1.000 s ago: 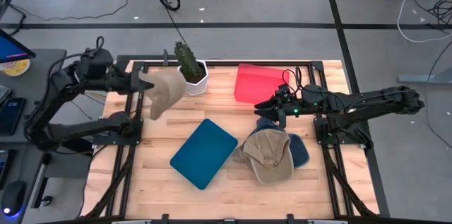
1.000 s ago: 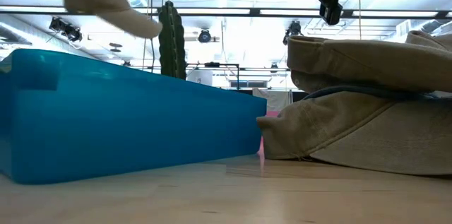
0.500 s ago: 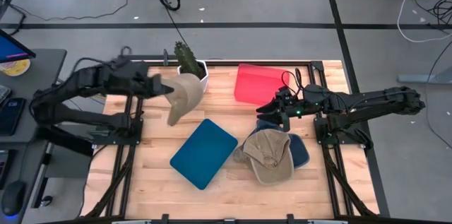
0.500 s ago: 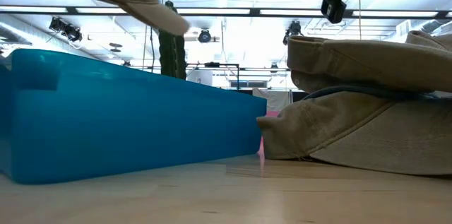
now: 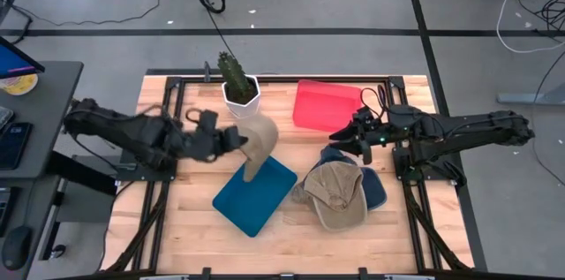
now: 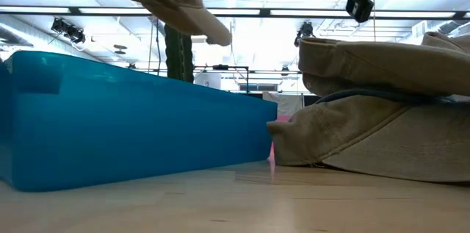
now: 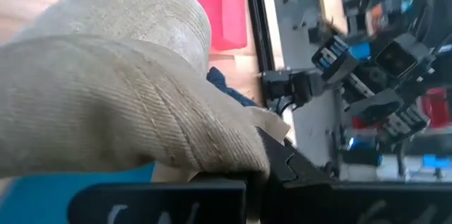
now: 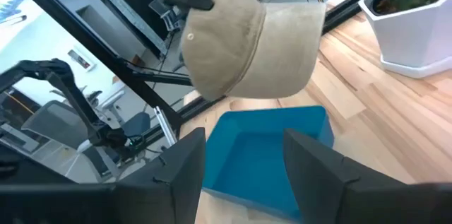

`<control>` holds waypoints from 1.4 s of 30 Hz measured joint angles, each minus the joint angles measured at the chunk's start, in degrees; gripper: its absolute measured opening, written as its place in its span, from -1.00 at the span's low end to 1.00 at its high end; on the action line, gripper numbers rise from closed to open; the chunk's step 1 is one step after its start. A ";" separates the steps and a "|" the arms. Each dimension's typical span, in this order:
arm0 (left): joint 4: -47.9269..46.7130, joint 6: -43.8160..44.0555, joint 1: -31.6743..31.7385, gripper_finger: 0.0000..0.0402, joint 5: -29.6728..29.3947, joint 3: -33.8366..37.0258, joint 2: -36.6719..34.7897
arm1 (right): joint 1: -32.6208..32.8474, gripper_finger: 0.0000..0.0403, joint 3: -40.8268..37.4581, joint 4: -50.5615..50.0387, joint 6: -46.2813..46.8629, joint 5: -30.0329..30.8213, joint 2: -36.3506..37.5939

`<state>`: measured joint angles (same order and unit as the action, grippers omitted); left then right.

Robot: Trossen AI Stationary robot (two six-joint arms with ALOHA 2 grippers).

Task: Pick & Place hat
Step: Put the brown cap into the blue bin

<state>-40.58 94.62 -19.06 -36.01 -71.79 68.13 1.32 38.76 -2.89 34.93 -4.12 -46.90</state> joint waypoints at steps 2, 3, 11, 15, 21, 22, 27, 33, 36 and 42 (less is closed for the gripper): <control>1.11 3.71 -2.09 -0.99 -2.69 0.00 2.19 | 0.00 -0.05 0.00 -0.33 -0.56 0.01 0.18; 1.82 5.52 -2.97 -0.99 -3.77 0.00 3.30 | 0.00 -0.05 0.00 -0.81 -0.94 0.00 0.22; 3.77 19.98 -7.75 -0.99 -6.48 0.00 12.05 | 0.00 -0.05 0.00 -1.60 -3.43 0.02 0.20; 3.63 25.33 -9.33 -0.99 -6.47 0.00 14.51 | 0.00 -0.05 0.00 -1.64 -4.35 0.02 0.20; 3.48 30.52 -10.78 -0.99 -5.68 0.00 16.48 | 0.00 -0.05 0.00 -1.67 -4.42 0.02 0.20; 3.47 30.93 -10.83 -0.99 -5.16 0.00 16.84 | 0.01 -0.05 0.00 -1.67 -4.42 0.02 0.18; 2.98 32.31 -11.48 -0.99 -2.43 0.00 18.02 | 0.00 -0.05 0.00 -1.86 -4.45 0.02 0.18; -0.79 35.21 -13.46 -0.99 -1.26 0.02 18.23 | 0.01 -0.05 0.00 -2.15 -4.03 0.02 0.18; -0.74 35.29 -13.81 -0.99 -1.27 0.02 18.23 | 0.02 -0.05 0.00 -2.54 -4.01 0.04 0.18; -0.28 35.31 -13.96 -0.99 -0.81 0.00 20.38 | 0.01 -0.05 0.00 -2.88 -3.96 0.20 0.18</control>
<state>-40.86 129.93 -33.01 -36.81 -71.79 88.51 1.34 38.76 -5.77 30.96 -3.92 -46.72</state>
